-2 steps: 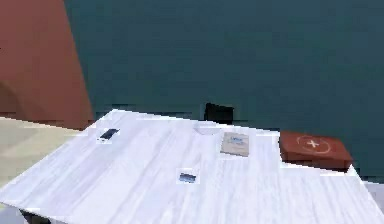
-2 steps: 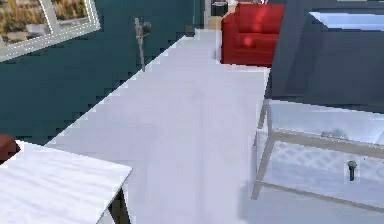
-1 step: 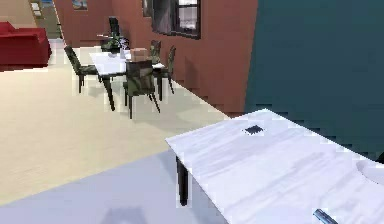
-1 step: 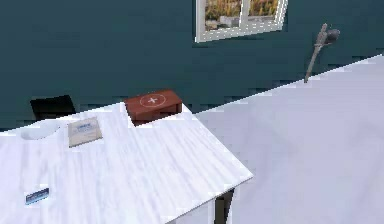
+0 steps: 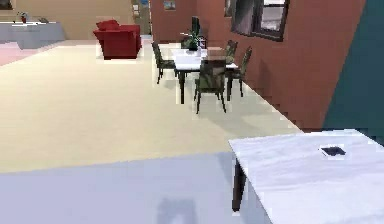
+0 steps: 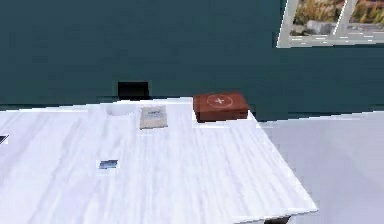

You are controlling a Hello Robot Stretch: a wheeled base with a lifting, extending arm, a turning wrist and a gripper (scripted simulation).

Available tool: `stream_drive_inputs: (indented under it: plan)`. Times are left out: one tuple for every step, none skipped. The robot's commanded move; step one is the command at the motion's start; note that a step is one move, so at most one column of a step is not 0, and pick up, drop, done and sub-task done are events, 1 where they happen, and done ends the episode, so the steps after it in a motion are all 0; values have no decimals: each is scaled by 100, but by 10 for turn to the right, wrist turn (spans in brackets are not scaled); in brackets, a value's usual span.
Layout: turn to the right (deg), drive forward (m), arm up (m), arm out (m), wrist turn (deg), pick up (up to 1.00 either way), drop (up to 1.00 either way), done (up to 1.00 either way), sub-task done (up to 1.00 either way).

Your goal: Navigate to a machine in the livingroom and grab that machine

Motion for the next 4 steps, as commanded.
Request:
stream_drive_inputs:
  plan:
    - [-30,0,0,0,0,0,0,0,0]
    - [450,0,0,0,0,0,0,0,0]
    - [450,0,0,0,0,0,0,0,0]
    - [450,0,0,0,0,0,0,0,0]
